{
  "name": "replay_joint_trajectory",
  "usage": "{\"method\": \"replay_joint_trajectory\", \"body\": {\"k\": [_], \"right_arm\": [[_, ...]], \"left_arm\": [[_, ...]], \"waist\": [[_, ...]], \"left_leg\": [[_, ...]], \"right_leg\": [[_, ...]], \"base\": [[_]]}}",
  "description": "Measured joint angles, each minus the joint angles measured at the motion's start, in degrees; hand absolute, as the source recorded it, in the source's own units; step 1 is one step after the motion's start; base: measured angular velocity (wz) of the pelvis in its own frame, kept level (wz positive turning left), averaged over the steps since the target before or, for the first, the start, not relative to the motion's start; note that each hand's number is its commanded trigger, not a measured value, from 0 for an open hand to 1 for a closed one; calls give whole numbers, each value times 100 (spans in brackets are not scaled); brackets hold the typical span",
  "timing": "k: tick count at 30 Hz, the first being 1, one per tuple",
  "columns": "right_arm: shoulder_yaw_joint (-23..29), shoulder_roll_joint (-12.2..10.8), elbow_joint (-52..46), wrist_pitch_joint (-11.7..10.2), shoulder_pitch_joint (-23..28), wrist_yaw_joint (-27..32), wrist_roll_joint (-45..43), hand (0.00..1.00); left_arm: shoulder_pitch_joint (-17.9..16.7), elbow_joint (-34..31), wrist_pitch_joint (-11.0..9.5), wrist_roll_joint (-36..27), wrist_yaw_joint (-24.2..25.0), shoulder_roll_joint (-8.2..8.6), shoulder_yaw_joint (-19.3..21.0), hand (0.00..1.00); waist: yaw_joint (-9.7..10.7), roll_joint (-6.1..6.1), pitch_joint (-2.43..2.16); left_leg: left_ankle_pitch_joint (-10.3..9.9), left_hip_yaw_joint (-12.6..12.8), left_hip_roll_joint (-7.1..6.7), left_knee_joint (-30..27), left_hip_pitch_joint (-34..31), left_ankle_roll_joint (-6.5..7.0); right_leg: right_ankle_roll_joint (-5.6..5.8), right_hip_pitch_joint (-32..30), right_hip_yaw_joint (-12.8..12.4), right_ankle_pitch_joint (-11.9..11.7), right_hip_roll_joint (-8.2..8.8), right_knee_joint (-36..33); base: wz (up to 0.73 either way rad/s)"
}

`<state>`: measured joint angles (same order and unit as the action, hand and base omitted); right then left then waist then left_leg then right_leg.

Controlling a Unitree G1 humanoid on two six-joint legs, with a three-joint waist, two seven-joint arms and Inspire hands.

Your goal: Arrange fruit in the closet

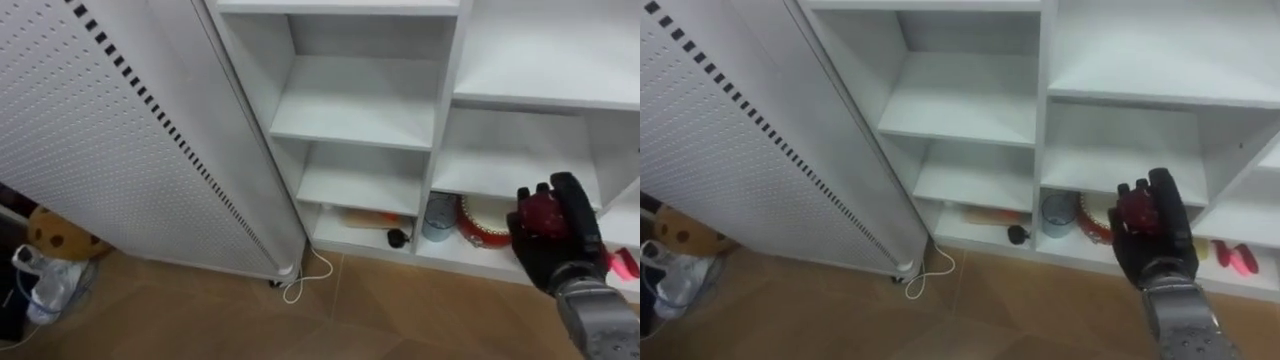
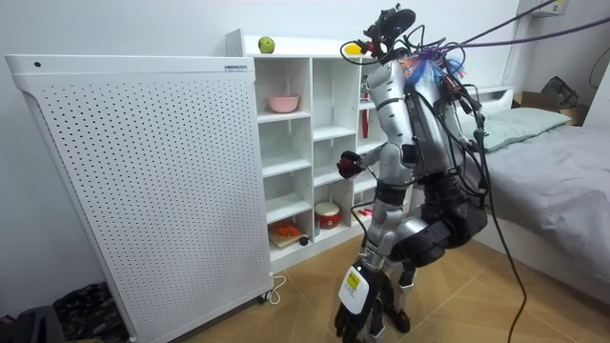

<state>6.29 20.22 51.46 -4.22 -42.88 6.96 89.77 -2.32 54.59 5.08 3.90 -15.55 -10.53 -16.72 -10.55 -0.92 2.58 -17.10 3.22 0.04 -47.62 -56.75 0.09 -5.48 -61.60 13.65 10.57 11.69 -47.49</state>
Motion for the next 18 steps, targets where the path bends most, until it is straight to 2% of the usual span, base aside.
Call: {"method": "replay_joint_trajectory", "body": {"k": [5,6,7,11,14,18], "right_arm": [[0,29,-10,-6,-404,267,5,100],[0,75,-10,-6,-512,363,4,70],[0,133,-11,-6,-607,469,-2,0],[0,301,-11,-45,-796,762,-6,0],[1,340,-16,-112,-900,1043,-47,0],[3,485,-66,-119,-924,1495,-121,0]], "left_arm": [[-46,-81,-50,4,-19,-81,-49,0],[-56,-80,-49,4,-41,-94,-50,0],[-72,-79,-48,9,-74,-103,-51,0],[-140,-125,-36,12,-199,-121,-56,0],[-200,-141,-36,13,-282,-163,-150,0],[-344,-185,-28,50,-401,-196,-133,0]], "waist": [[15,5,-8],[13,5,-8],[12,7,-9],[20,14,-13],[31,27,-19],[34,48,-32]], "left_leg": [[-16,-14,18,-29,-58,-24],[-16,-16,17,-25,-61,-24],[-16,-16,15,-24,-64,-24],[-15,-14,7,-27,-73,-20],[-17,-15,2,-30,-81,-18],[-97,-13,13,-197,-122,3]], "right_leg": [[-24,-58,40,49,29,-52],[-25,-58,44,50,30,-49],[-25,-57,50,49,32,-46],[-20,-49,70,47,25,-46],[-9,-52,70,52,27,-51],[6,-70,74,138,56,-205]], "base": [[4],[0],[0],[3],[0],[3]]}}
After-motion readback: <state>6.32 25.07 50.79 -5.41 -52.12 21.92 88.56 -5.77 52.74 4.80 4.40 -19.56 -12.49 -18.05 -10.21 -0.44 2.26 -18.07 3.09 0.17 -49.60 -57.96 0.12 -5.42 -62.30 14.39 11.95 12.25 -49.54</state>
